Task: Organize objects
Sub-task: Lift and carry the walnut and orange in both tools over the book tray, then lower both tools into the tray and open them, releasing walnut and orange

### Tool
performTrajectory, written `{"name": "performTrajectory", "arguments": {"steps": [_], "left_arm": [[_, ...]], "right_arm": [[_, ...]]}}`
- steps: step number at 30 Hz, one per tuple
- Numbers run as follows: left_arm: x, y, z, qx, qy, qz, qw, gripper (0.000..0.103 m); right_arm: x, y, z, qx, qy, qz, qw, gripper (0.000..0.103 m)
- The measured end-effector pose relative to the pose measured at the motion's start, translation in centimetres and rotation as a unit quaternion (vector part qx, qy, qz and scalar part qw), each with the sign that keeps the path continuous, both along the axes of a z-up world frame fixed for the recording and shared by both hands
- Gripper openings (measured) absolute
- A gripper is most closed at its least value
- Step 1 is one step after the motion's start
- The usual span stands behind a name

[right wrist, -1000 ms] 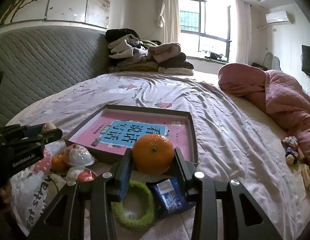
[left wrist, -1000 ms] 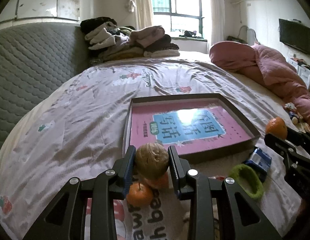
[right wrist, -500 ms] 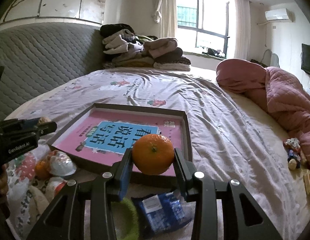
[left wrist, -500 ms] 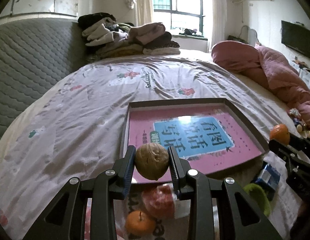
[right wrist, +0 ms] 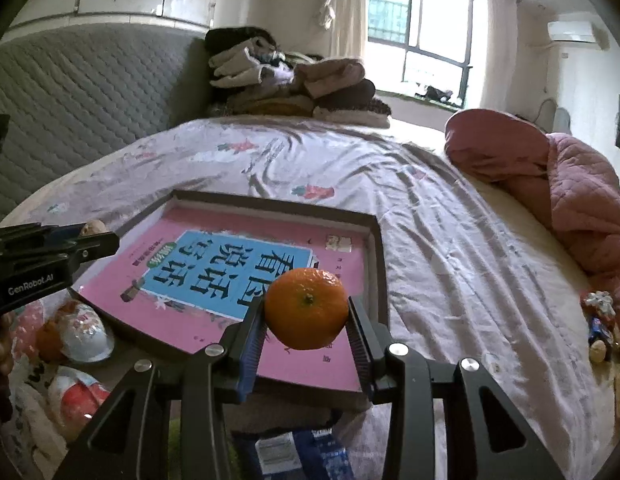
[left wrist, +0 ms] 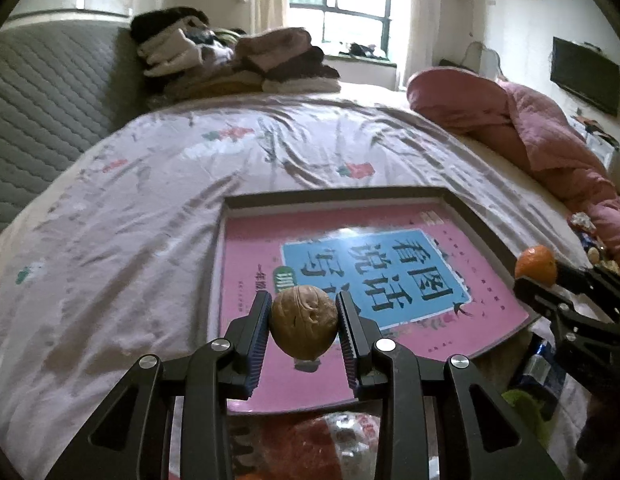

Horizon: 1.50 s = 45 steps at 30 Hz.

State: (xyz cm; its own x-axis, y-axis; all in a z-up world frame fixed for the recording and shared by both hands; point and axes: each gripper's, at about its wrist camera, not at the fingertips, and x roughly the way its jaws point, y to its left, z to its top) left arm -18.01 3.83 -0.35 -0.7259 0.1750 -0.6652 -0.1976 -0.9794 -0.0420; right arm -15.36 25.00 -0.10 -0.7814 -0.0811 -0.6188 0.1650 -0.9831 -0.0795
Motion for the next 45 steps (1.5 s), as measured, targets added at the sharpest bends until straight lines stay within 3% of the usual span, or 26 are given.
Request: {"name": "performTrajectory", "arguments": {"steps": [9,19,31,39,41,45], "left_arm": [[-2.3,0.6,-2.6,0.001,-0.051,-0.012,0.9986,0.033],[-3.1,0.8,-4.1,-0.009,-0.079,-0.019,0.9967,0.033],[-3.2,0.6,-4.2,-0.016,-0.093,-0.012,0.9954,0.034],[-3.1,0.4,-4.0,-0.013,-0.091,-0.011,0.9957,0.048],[-3.1,0.3,-3.8,-0.01,-0.09,-0.011,0.9958,0.056],[-2.9,-0.1,-3.2,-0.004,-0.084,-0.006,0.9965,0.061]], "right_arm": [[-2.5,0.0,-2.0,0.006,-0.039,0.008,0.999,0.04],[-4.0,0.6,-3.7,-0.006,-0.087,0.006,0.996,0.04],[-4.0,1.0,-3.7,-0.022,-0.103,0.005,0.994,0.04],[-4.1,1.0,-3.5,-0.028,-0.104,-0.002,0.994,0.041],[-4.0,1.1,-3.2,-0.03,-0.1,-0.005,0.995,0.045],[-4.0,1.4,-2.7,-0.034,-0.09,-0.011,0.995,0.05]]}}
